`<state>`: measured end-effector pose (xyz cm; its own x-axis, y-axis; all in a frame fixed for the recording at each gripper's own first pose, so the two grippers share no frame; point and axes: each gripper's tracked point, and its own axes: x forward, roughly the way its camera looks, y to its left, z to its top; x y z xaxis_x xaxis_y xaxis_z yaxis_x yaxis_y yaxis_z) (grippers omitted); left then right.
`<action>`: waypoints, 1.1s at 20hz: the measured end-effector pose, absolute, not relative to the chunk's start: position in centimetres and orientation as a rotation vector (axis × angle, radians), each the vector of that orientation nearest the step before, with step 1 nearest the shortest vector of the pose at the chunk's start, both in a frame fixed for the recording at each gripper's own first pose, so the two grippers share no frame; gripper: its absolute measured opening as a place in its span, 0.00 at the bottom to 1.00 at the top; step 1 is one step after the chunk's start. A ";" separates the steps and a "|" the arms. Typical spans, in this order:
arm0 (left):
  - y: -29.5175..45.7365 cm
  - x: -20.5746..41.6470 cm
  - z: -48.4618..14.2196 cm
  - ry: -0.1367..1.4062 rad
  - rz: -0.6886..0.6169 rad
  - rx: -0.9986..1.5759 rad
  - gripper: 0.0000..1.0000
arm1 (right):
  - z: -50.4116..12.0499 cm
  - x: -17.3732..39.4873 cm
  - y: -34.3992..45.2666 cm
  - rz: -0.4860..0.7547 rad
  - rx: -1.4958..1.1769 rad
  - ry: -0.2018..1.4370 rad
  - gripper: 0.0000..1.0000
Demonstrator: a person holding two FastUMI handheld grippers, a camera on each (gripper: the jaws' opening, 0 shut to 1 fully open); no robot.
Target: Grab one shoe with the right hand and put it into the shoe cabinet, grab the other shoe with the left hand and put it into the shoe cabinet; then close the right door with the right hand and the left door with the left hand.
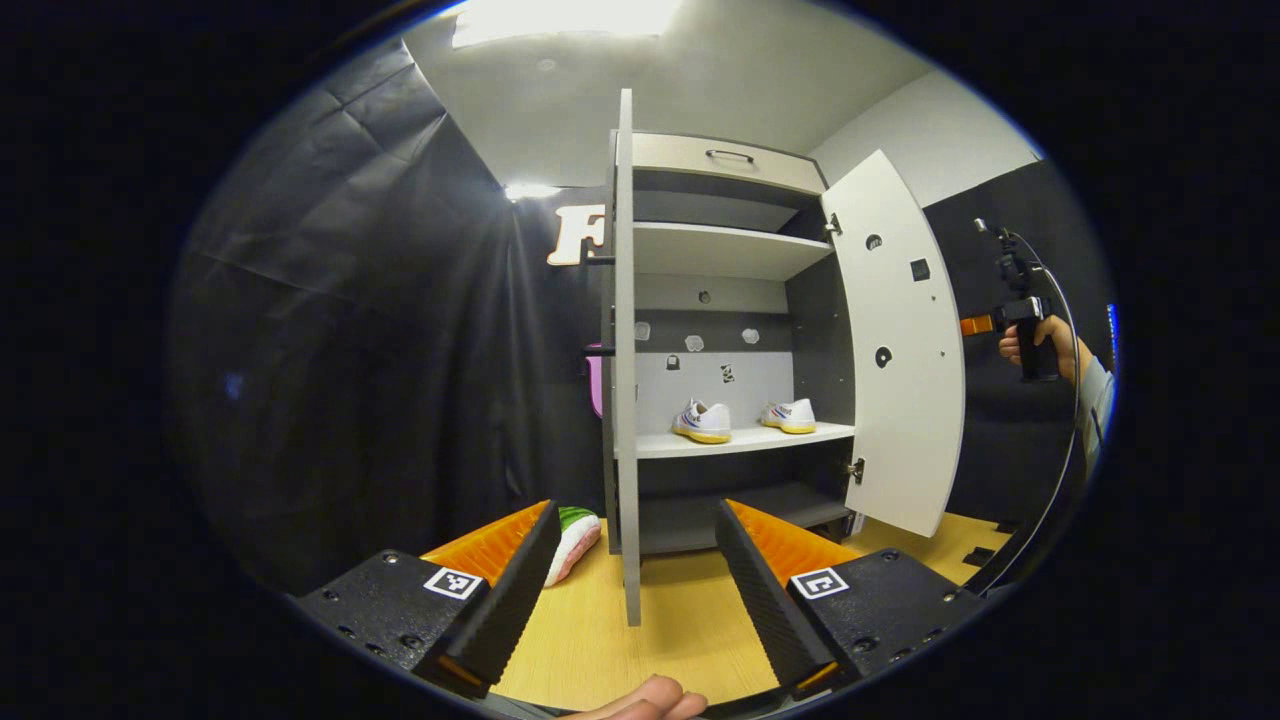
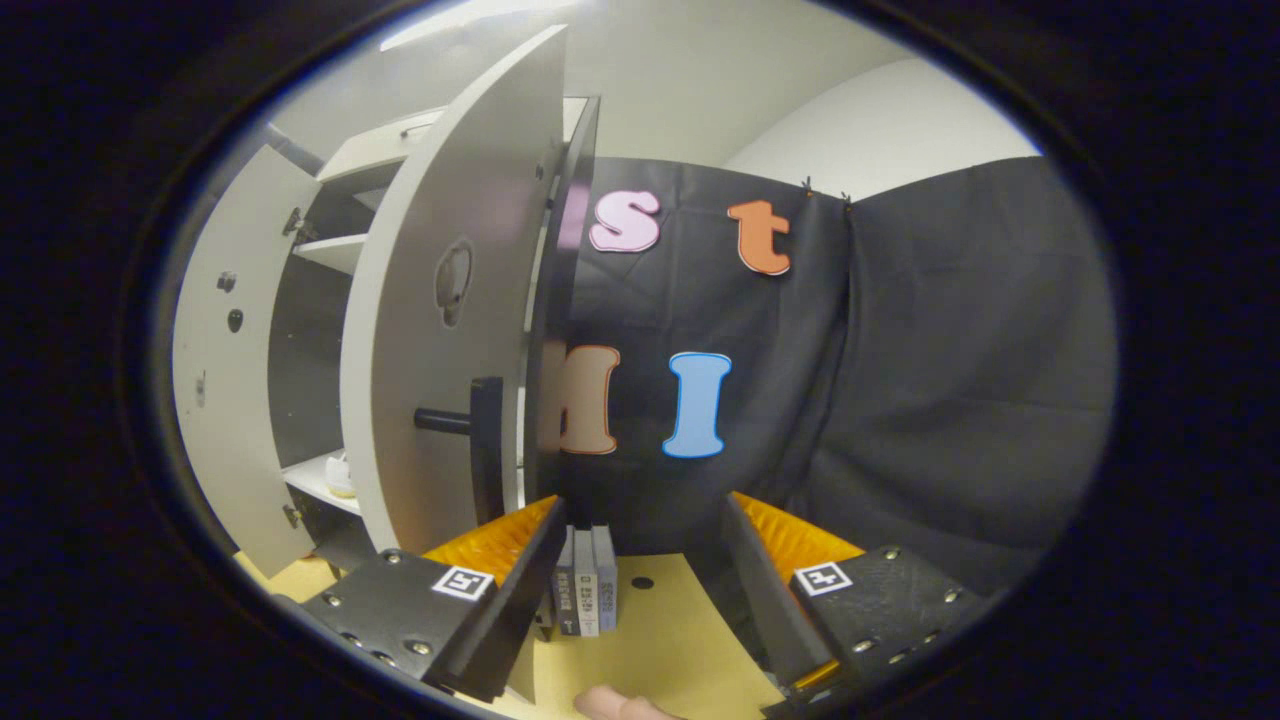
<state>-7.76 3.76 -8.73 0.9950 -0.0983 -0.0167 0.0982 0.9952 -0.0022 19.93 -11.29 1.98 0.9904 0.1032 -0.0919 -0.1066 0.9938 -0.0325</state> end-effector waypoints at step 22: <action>6.0 -7.7 -9.9 0.015 -0.095 -0.028 0.93 | 1.7 18.2 1.1 0.217 0.105 0.177 0.91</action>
<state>-7.68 5.98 -9.86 0.9954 -0.0946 -0.0133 0.0942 0.9952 -0.0283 18.19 1.09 1.67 0.9611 0.2228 -0.1634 -0.2043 0.9712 0.1228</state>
